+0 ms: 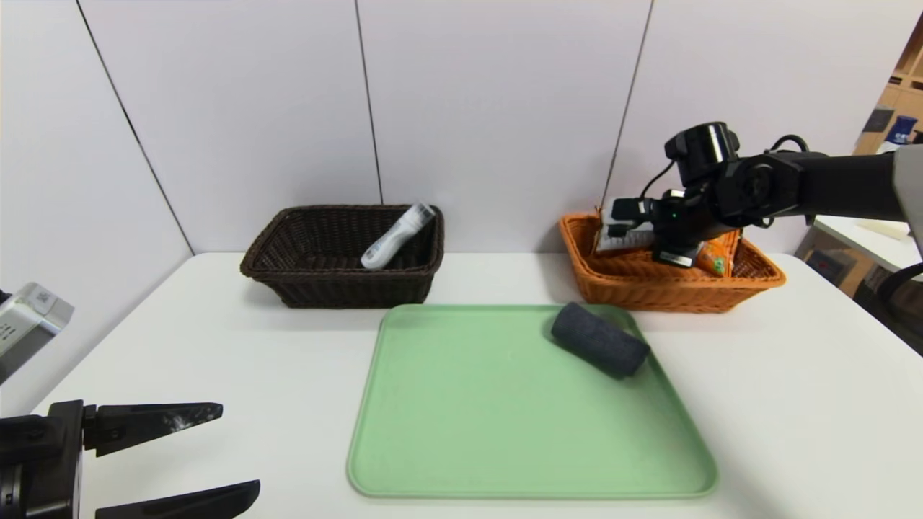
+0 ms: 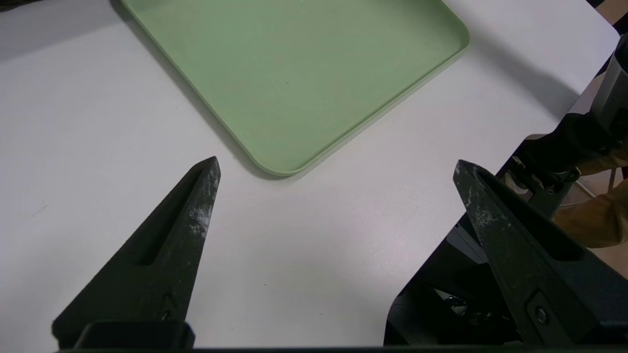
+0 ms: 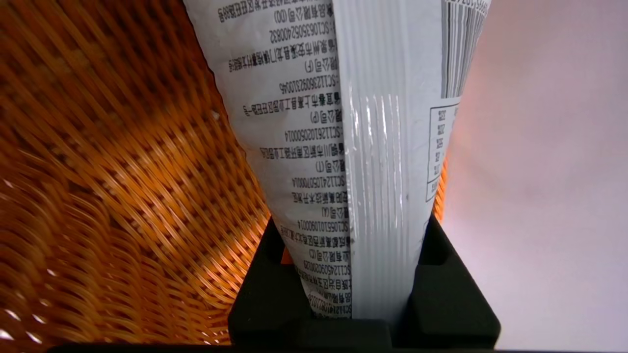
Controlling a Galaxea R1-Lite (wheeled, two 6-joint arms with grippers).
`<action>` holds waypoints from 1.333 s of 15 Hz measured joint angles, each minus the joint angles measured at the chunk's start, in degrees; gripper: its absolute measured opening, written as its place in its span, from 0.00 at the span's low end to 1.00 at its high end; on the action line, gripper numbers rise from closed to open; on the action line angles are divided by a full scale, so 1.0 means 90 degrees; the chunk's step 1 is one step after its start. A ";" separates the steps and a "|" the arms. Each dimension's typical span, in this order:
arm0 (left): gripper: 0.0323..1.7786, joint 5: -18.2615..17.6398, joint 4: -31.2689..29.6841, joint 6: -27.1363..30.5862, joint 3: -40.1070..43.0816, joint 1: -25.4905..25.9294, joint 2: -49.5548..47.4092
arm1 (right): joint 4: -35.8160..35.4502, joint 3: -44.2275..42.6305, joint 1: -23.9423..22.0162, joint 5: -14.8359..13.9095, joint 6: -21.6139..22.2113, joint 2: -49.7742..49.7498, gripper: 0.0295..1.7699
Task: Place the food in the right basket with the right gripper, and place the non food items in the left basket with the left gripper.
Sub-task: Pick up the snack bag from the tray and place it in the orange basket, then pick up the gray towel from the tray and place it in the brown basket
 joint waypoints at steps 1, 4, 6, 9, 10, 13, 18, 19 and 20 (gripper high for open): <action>0.95 0.0007 0.0005 0.0000 0.0019 0.0012 -0.0003 | -0.0016 0.0000 0.0030 -0.0003 0.0005 0.0028 0.23; 0.95 0.0000 0.0003 0.0000 0.0043 0.0024 -0.0033 | -0.0051 -0.0003 0.0100 -0.0015 0.0039 0.0102 0.43; 0.95 0.0004 0.0003 0.0000 0.0065 0.0027 -0.0046 | -0.0061 -0.0005 0.0134 -0.0019 0.0037 0.0131 0.55; 0.95 0.0001 0.0003 -0.0003 0.0073 0.0027 -0.0070 | -0.0065 -0.0020 0.0146 -0.0009 0.0039 0.0104 0.69; 0.95 0.0000 0.0003 -0.0003 0.0076 0.0030 -0.0085 | -0.0053 -0.0027 0.0146 -0.0004 0.0042 0.0050 0.72; 0.95 0.0000 0.0003 -0.0003 0.0068 0.0041 -0.0177 | -0.0009 -0.0073 0.0146 -0.0004 0.0138 -0.0275 0.80; 0.95 0.0000 0.0003 -0.0022 0.0068 0.0046 -0.0293 | 0.0037 -0.0102 0.0150 0.0005 0.1025 -0.1093 0.88; 0.95 -0.0003 0.0003 -0.0019 0.0068 0.0046 -0.0309 | 0.0042 -0.0100 0.0153 0.0005 0.1285 -0.1231 0.89; 0.95 0.0000 0.0003 -0.0019 0.0065 0.0046 -0.0331 | 0.0051 -0.0092 0.0161 0.0007 0.1625 -0.1363 0.90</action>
